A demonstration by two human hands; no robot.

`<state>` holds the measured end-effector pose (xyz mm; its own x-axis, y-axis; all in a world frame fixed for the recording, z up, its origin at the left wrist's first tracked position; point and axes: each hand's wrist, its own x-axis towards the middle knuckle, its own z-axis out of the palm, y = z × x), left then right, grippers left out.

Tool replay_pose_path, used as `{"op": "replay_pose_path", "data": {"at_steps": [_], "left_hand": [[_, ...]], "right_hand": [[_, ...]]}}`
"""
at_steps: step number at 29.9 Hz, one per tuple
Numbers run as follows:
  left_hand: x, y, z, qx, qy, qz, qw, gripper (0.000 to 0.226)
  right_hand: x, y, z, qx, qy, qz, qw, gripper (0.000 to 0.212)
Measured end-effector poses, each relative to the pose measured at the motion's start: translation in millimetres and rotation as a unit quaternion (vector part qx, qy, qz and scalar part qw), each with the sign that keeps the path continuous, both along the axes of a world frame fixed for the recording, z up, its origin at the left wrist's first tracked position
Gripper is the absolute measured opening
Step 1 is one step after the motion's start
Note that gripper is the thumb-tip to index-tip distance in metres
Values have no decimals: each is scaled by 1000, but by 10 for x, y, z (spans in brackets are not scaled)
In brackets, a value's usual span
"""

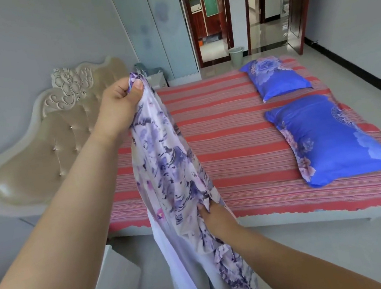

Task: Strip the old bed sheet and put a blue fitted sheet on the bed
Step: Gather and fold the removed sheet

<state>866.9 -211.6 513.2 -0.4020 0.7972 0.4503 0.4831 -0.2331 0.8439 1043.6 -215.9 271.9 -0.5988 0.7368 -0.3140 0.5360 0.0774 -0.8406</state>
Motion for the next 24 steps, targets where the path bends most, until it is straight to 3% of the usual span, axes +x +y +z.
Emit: {"op": "replay_pose_path", "data": {"at_steps": [3, 5, 7, 12, 14, 17, 20, 22, 24], "left_hand": [[30, -48, 28, 0, -5, -16, 1000, 27], [1, -88, 41, -4, -12, -21, 1000, 39], [-14, -124, 60, -7, -15, -25, 1000, 45], [4, -160, 96, -5, -6, -30, 1000, 42], [5, -154, 102, -1, 7, -28, 1000, 46], [5, -138, 109, 9, 39, -15, 999, 48], [-13, -127, 96, 27, 42, 15, 999, 45], [-26, -131, 81, 37, 37, 37, 998, 37], [-60, -159, 67, 42, 36, 51, 997, 33]], "right_hand": [[18, 41, -70, 40, -28, -91, 995, 44], [62, 75, -73, 159, -110, -125, 973, 46], [81, 73, -33, 221, -145, -116, 957, 47], [-70, -50, -70, 208, -116, -10, 971, 52], [-184, -67, -97, 137, -121, -3, 983, 68], [-328, -57, -126, 45, -195, -38, 979, 59], [-266, -133, -127, 4, -77, -76, 994, 64], [-211, -176, -213, -26, 22, -172, 985, 74], [-145, -183, -281, 6, 37, -192, 981, 63]]}}
